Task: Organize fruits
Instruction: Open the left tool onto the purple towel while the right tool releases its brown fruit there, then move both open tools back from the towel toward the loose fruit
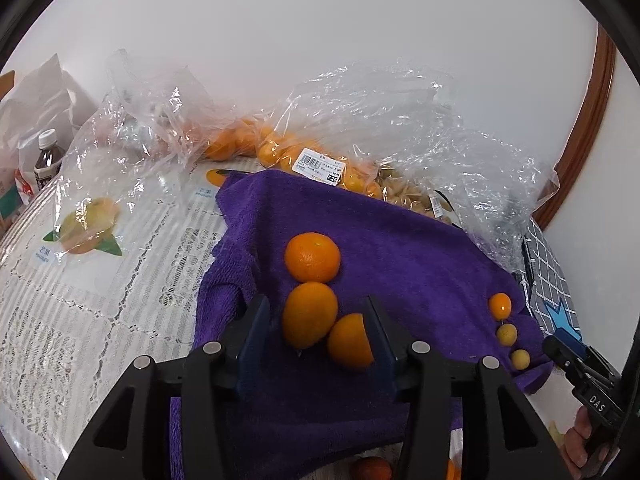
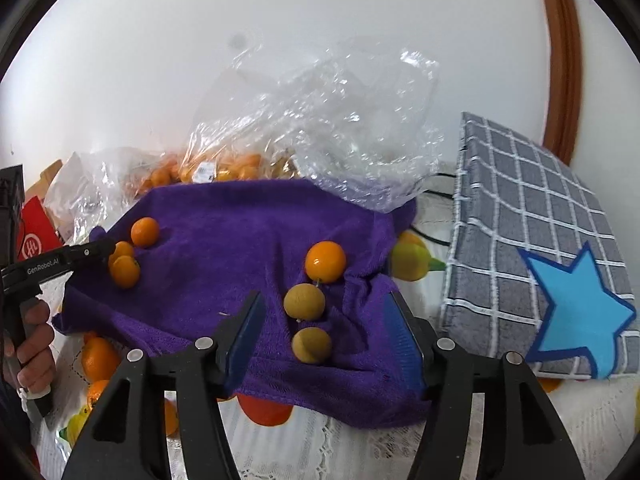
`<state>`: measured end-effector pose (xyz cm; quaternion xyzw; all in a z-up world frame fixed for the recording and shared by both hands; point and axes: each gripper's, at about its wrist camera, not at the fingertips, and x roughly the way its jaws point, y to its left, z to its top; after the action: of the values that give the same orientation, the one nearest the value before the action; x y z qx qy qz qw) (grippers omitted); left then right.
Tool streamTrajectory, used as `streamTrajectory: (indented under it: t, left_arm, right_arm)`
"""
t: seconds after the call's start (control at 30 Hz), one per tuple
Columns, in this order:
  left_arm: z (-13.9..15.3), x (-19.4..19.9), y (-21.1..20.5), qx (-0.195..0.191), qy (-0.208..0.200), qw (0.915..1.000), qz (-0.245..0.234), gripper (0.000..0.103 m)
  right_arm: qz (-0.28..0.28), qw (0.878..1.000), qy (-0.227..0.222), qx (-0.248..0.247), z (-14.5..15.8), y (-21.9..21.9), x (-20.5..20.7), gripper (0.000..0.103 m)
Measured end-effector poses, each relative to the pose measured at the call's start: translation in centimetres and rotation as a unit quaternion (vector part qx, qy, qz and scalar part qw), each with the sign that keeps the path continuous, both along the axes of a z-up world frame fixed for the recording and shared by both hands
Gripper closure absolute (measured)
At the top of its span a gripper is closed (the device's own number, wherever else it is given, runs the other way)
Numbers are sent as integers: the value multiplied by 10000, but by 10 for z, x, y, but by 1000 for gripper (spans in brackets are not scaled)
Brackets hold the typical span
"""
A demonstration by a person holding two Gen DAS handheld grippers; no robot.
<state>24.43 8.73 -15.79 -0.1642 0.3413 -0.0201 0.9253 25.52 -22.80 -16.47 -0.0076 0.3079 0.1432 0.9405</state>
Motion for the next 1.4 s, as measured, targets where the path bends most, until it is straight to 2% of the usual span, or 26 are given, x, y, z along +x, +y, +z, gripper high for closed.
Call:
streamTrajectory:
  t: [0.13,0.33,0.53,0.7,0.87,1.0,1.1,1.23,1.4]
  left_arm:
    - [4,-10,-4,254,-48,9996,95,55]
    - [9,-26,-12,527,-193,9984,45,54]
    - [10,-57,-21,1076,-317,9937,61,54]
    - [12,-81,-10,1004,-405,9940,120,54]
    - [8,-95,-7,1139,-186,9933,6,54]
    - [6,-102,-9,1253,-106,9920,-62,54]
    - [2,-102,-8,1258,20,9920,-120,54]
    - [3,-110,-3,1205,-31,9927,-25,54]
    - [2,-113,8,1088,38,9940,65,54]
  right_arm:
    - [-166,9998,14,-82,6,-1,-18,42]
    - [-159,9996,68,-215,15,1,-70,42]
    - [-332,9992,185,-115,14,-3,-102,42]
    - [-472,9986,205,-100,13,-3,-116,42]
    - [-530,9984,169,20,13,-7,-121,42]
    - [-628,9977,212,-131,7,-3,-118,42]
    - [-551,9976,420,-61,2,-1,-111,43]
    - [-379,9973,623,76,-6,1,-107,44]
    - [-190,9981,575,-74,-12,12,-107,49]
